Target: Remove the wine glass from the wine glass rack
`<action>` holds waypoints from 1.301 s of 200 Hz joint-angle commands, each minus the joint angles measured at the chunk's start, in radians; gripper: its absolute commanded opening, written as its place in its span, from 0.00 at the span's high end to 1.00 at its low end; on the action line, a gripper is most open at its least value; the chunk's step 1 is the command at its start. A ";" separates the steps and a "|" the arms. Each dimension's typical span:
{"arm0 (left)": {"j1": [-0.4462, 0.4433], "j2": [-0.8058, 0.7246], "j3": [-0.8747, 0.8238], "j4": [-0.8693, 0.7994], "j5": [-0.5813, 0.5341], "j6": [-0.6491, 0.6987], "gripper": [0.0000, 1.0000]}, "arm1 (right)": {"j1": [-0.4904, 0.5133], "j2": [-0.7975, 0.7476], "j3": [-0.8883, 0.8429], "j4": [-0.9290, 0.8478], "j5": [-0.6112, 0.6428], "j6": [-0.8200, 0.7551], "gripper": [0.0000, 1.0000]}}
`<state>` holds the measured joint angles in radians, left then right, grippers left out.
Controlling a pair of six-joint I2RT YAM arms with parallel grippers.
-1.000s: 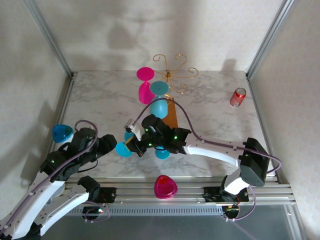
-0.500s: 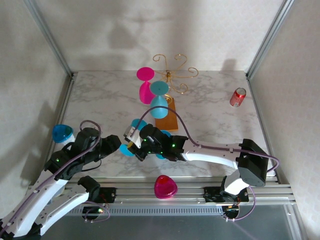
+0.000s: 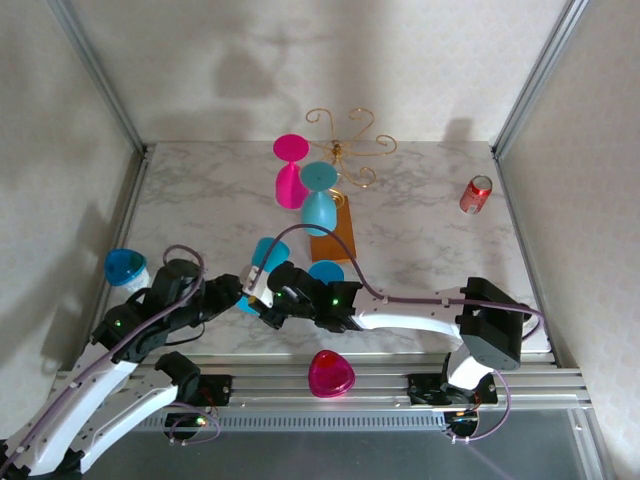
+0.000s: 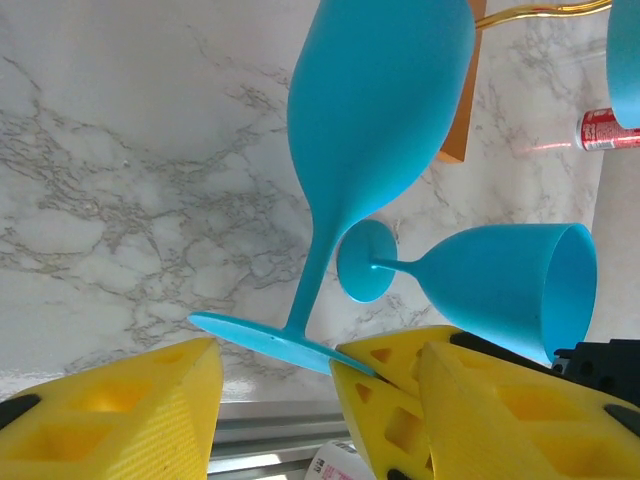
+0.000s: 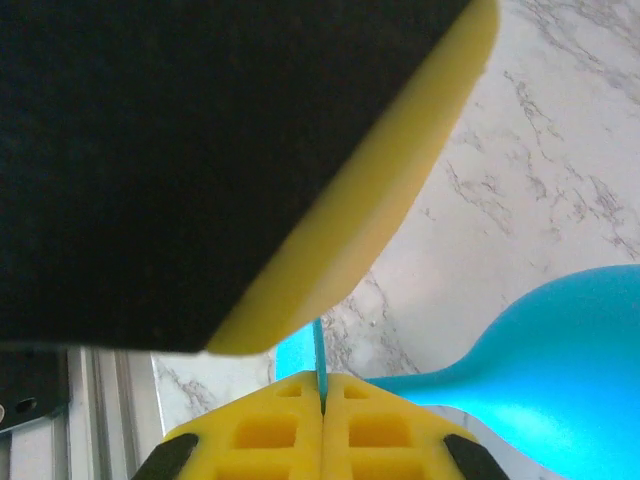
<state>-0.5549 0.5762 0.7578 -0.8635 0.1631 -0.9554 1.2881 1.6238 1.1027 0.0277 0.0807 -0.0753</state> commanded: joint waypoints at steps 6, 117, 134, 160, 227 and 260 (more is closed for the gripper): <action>-0.002 -0.021 -0.029 0.000 0.010 -0.037 0.46 | 0.024 0.013 0.009 0.054 0.049 -0.036 1.00; 0.000 -0.009 -0.070 0.064 0.051 -0.063 0.46 | 0.072 -0.029 -0.069 0.175 0.189 -0.112 1.00; 0.002 -0.006 -0.078 0.071 0.060 -0.066 0.46 | 0.080 -0.032 -0.079 0.193 0.207 -0.122 1.00; 0.006 -0.001 -0.085 0.081 0.068 -0.068 0.46 | 0.089 -0.035 -0.095 0.220 0.227 -0.134 1.00; 0.018 -0.001 -0.122 0.117 0.086 -0.083 0.47 | 0.133 -0.039 -0.119 0.288 0.308 -0.194 1.00; 0.024 -0.003 -0.133 0.132 0.093 -0.092 0.47 | 0.155 -0.040 -0.135 0.330 0.349 -0.226 1.00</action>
<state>-0.5411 0.5774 0.6445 -0.7624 0.2424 -1.0229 1.4139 1.6241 0.9821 0.2661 0.3756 -0.2596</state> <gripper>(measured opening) 0.533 0.040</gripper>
